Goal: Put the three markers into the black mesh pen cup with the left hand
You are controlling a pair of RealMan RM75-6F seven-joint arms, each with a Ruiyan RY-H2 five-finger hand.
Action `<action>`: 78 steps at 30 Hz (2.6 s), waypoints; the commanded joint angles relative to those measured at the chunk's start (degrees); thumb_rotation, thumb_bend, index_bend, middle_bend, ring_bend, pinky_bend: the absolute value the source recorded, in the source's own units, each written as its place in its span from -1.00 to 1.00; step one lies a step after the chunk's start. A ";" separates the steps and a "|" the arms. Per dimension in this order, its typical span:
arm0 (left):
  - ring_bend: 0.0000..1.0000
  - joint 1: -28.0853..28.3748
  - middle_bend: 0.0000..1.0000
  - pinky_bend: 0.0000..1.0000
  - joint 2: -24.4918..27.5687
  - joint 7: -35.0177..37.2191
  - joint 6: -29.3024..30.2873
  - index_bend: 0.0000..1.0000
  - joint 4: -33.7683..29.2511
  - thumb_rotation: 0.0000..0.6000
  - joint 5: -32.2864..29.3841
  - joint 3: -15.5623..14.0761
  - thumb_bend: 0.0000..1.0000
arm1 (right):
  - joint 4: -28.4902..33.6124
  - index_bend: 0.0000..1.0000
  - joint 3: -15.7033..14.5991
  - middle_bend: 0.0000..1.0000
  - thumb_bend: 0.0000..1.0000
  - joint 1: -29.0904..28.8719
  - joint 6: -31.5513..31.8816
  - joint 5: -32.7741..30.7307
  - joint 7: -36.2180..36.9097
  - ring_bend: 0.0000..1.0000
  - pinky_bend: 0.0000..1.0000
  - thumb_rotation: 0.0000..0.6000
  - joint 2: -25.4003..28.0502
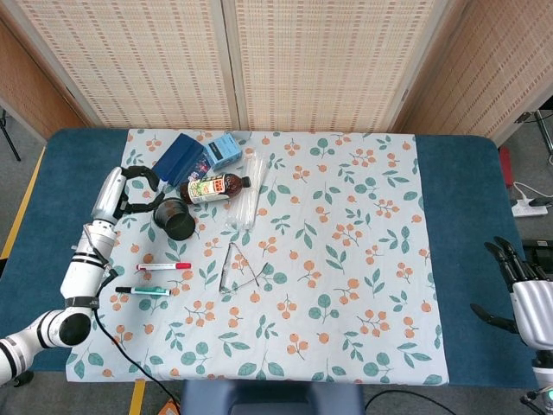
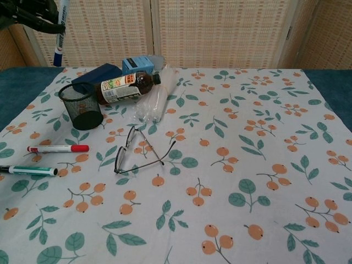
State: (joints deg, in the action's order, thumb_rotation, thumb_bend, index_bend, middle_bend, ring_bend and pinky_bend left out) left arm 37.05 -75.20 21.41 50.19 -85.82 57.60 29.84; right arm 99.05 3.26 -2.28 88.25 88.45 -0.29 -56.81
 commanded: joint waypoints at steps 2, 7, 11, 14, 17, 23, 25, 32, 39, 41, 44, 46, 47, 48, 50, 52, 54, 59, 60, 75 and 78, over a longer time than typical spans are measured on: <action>-0.38 -0.35 0.34 -0.49 -3.28 9.47 -2.14 0.32 5.26 1.00 1.18 -0.65 -0.43 | -0.33 -0.74 0.12 -0.88 -1.00 -0.18 -0.59 -0.54 0.07 -0.45 -0.39 1.00 -0.15; -0.38 0.20 0.34 -0.49 -7.46 14.66 -0.93 0.32 11.49 1.00 3.77 -1.49 -0.44 | -0.35 -0.74 0.12 -0.88 -1.00 -0.35 -1.07 -0.76 -0.18 -0.45 -0.39 1.00 -0.31; -0.38 1.15 0.34 -0.49 -10.20 18.08 -1.45 0.32 15.96 1.00 4.55 -1.91 -0.44 | -0.44 -0.74 0.18 -0.88 -1.00 -0.35 -1.17 -0.97 -0.30 -0.45 -0.39 1.00 -0.34; -0.38 1.72 0.34 -0.49 -11.48 19.53 -2.11 0.32 18.47 1.00 5.18 -2.49 -0.43 | -0.52 -0.74 0.29 -0.88 -1.00 -0.31 -1.15 -1.22 -0.29 -0.45 -0.39 1.00 -0.34; -0.38 2.13 0.34 -0.49 -12.93 21.23 -2.39 0.32 20.76 1.00 5.87 -3.07 -0.43 | -0.71 -0.74 0.36 -0.88 -1.00 -0.43 -1.59 -1.69 -0.32 -0.45 -0.39 1.00 -0.42; -0.38 2.80 0.33 -0.49 -15.24 23.06 -2.95 0.31 23.67 1.00 6.76 -4.17 -0.43 | -0.81 -0.74 0.37 -0.88 -1.00 -0.60 -2.01 -1.83 -0.25 -0.45 -0.39 1.00 -0.49; -0.39 3.02 0.32 -0.49 -15.89 23.53 -3.31 0.30 24.46 1.00 6.92 -4.51 -0.43 | -0.77 -0.74 0.40 -0.88 -1.00 -0.55 -1.87 -1.81 -0.16 -0.45 -0.39 1.00 -0.43; -0.54 3.95 -0.01 -0.53 -16.27 25.11 -4.81 0.02 25.29 1.00 8.80 -5.67 -0.44 | -0.73 -0.74 0.38 -0.88 -1.00 -0.36 -1.46 -1.51 0.24 -0.45 -0.39 1.00 -0.20; -0.73 4.28 -0.42 -0.60 -14.13 24.90 -4.91 -0.16 23.56 1.00 12.70 -7.91 -0.44 | -0.68 -0.74 0.27 -0.88 -1.00 -0.45 -1.63 -1.21 0.38 -0.45 -0.39 1.00 -0.16; -0.76 4.18 -0.45 -0.61 -13.41 23.59 -4.08 -0.17 22.45 1.00 13.77 -8.61 -0.44 | -0.63 -0.74 0.22 -0.88 -1.00 -0.47 -1.68 -1.14 0.38 -0.45 -0.39 1.00 -0.14; -0.76 3.23 -0.43 -0.60 -11.72 20.54 -0.79 -0.18 18.19 1.00 15.58 -9.55 -0.43 | -0.56 -0.74 0.19 -0.88 -1.00 -0.49 -1.65 -0.96 0.39 -0.44 -0.39 1.00 -0.15; -0.73 1.34 -0.39 -0.58 -9.80 15.43 3.80 -0.18 13.09 1.00 17.62 -10.98 -0.43 | -0.57 -0.74 0.20 -0.88 -1.00 -0.48 -1.57 -0.87 0.53 -0.44 -0.39 1.00 -0.14; -0.70 0.08 -0.36 -0.56 -9.02 12.07 6.60 -0.18 10.40 1.00 18.25 -11.62 -0.42 | -0.57 -0.74 0.18 -0.88 -1.00 -0.49 -1.57 -0.82 0.57 -0.44 -0.39 1.00 -0.14; -0.69 -1.95 -0.34 -0.55 -8.24 6.64 10.90 -0.17 6.55 1.00 18.92 -12.59 -0.42 | -0.58 -0.74 0.15 -0.88 -1.00 -0.51 -1.60 -0.74 0.66 -0.44 -0.39 1.00 -0.14; -0.66 -5.46 -0.29 -0.52 -7.35 -2.99 17.50 -0.16 0.67 1.00 19.84 -14.70 -0.40 | -0.62 -0.74 0.11 -0.88 -1.00 -0.55 -1.65 -0.62 0.81 -0.44 -0.39 1.00 -0.14; -0.61 -10.02 -0.22 -0.50 -7.12 -14.68 25.37 -0.16 -5.37 1.00 20.74 -17.67 -0.40 | -0.62 -0.73 0.05 -0.88 -1.00 -0.58 -1.77 -0.59 0.88 -0.44 -0.39 1.00 -0.12; -0.57 -14.28 -0.15 -0.47 -8.14 -26.10 32.98 -0.17 -8.59 1.00 22.37 -20.88 -0.40 | -0.58 -0.72 0.01 -0.88 -1.00 -0.64 -1.88 -0.51 0.94 -0.44 -0.39 1.00 -0.13; -0.53 -21.17 -0.13 -0.46 -15.19 -41.14 45.93 -0.16 -3.66 1.00 28.15 -26.18 -0.40 | -0.40 -0.72 -0.16 -0.88 -1.00 -0.59 -1.51 0.21 0.95 -0.44 -0.39 1.00 -0.07; -0.53 -22.12 -0.14 -0.46 -16.79 -42.34 46.97 -0.16 -1.65 1.00 28.82 -27.08 -0.40 | -0.34 -0.71 -0.23 -0.88 -1.00 -0.54 -1.47 0.29 0.91 -0.44 -0.39 1.00 -0.03; -0.53 -23.07 -0.22 -0.47 -32.02 -50.31 42.46 -0.19 17.13 1.00 29.72 -28.78 -0.40 | -0.23 -0.71 -0.29 -0.88 -1.00 -0.71 -1.75 0.30 0.82 -0.44 -0.39 1.00 -0.08; -0.53 -22.58 -0.25 -0.47 -34.18 -51.99 41.08 -0.21 19.24 1.00 29.78 -28.57 -0.40 | -0.28 -0.71 -0.24 -0.88 -1.00 -0.62 -1.61 0.15 1.11 -0.44 -0.39 1.00 0.06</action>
State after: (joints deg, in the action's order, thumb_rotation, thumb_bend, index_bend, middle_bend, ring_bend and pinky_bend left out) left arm 14.10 -108.41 -29.80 92.09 -67.48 87.10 1.21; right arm 98.78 3.02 -2.91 86.62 88.62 0.80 -56.77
